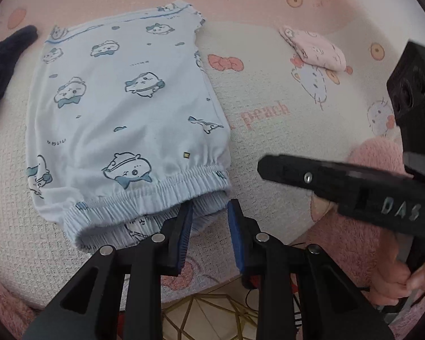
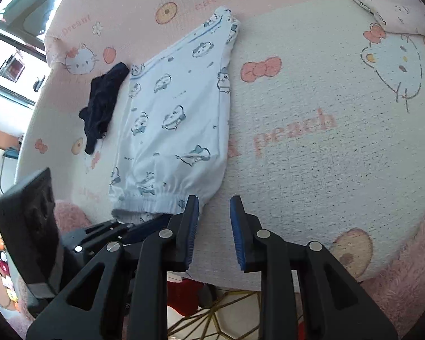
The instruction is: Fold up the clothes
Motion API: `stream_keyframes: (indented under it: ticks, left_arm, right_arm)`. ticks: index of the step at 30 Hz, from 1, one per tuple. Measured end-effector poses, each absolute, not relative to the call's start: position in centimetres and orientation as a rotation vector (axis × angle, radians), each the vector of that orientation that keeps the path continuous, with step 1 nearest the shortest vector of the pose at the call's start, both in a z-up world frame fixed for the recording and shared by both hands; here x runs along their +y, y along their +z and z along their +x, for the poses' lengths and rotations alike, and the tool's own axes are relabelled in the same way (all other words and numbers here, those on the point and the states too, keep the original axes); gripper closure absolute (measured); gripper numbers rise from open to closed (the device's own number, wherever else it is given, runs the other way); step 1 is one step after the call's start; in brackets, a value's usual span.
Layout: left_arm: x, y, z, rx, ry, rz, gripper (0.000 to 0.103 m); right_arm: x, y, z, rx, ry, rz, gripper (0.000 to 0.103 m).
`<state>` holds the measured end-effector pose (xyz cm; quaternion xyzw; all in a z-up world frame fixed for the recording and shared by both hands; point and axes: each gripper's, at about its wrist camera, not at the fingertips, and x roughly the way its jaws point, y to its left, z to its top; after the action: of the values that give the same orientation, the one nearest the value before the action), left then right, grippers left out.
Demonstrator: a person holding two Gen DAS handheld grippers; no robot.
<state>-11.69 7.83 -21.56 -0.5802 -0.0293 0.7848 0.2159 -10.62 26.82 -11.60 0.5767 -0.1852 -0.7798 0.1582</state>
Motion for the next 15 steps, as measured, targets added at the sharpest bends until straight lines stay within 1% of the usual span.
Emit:
stream_keyframes:
  ticks: [1, 2, 3, 4, 8, 11, 13, 15]
  left_arm:
    - [7.2, -21.4, -11.7, -0.120, 2.198, -1.603, 0.076]
    - [6.5, -21.4, -11.8, -0.162, 2.203, -1.610, 0.079]
    - [5.9, -21.4, -11.8, -0.204, 2.208, -1.616, 0.085]
    - [5.2, -21.4, -11.9, -0.246, 2.213, -1.623, 0.087]
    - [2.9, -21.7, -11.8, -0.386, 2.208, -1.665, 0.087]
    - [2.0, -22.0, -11.0, -0.396, 2.180, -1.714, 0.087]
    - [2.2, -22.2, -10.6, -0.355, 2.178, -1.727, 0.087]
    - [2.7, -22.6, -10.5, -0.308, 2.174, -1.741, 0.087]
  right_arm:
    - [26.3, -11.7, -10.6, -0.491, -2.235, 1.646, 0.079]
    - [25.8, -11.8, -10.6, -0.453, -2.239, 1.642, 0.079]
    - [25.3, -11.9, -10.6, -0.415, -2.244, 1.638, 0.079]
    - [24.8, -12.0, -10.6, -0.377, -2.247, 1.634, 0.079]
    - [22.7, -12.4, -10.5, -0.225, -2.258, 1.615, 0.079]
    - [21.2, -12.8, -10.5, -0.111, -2.262, 1.598, 0.079]
    - [20.2, -13.0, -10.4, -0.037, -2.263, 1.585, 0.079]
    - [20.1, -13.0, -10.3, -0.016, -2.267, 1.577, 0.080]
